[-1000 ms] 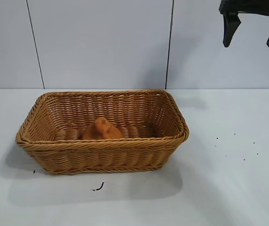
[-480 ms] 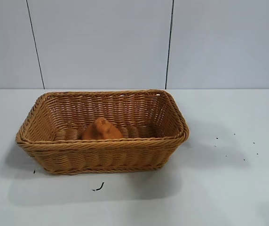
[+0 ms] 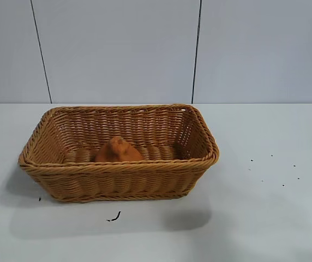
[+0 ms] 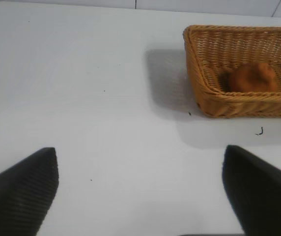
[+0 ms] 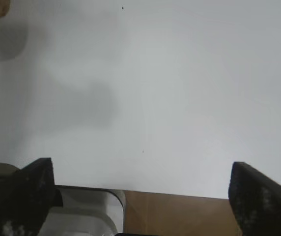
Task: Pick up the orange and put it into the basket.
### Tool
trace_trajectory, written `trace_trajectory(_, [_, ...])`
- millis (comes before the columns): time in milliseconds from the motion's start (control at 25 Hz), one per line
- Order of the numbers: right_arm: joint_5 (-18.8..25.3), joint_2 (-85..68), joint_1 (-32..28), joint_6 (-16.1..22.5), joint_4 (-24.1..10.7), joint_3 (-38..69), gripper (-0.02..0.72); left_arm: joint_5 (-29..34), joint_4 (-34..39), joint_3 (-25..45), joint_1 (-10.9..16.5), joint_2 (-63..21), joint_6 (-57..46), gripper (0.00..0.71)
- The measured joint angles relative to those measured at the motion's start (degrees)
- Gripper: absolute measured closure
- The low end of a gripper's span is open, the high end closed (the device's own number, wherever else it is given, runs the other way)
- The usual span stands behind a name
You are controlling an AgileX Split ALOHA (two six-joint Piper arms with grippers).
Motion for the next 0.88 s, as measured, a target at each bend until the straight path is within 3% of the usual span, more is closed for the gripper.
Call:
trace_trajectory(280, [-8.48, -17.92, 0.0, -0.24, -0.73, 10.68, 0.008, 0.0, 0.0, 0.0, 0.0, 0.0, 0.0, 0.059])
trace_trajectory(440, [-9.44, -23.31, 0.0, -0.48, -0.52, 15.55, 0.008, 0.0, 0.0, 0.0, 0.0, 0.0, 0.0, 0.059])
trace_trajectory(880, [-11.02, -26.69, 0.0, -1.56, 0.36, 15.88, 0.008, 0.0, 0.0, 0.0, 0.0, 0.0, 0.0, 0.059])
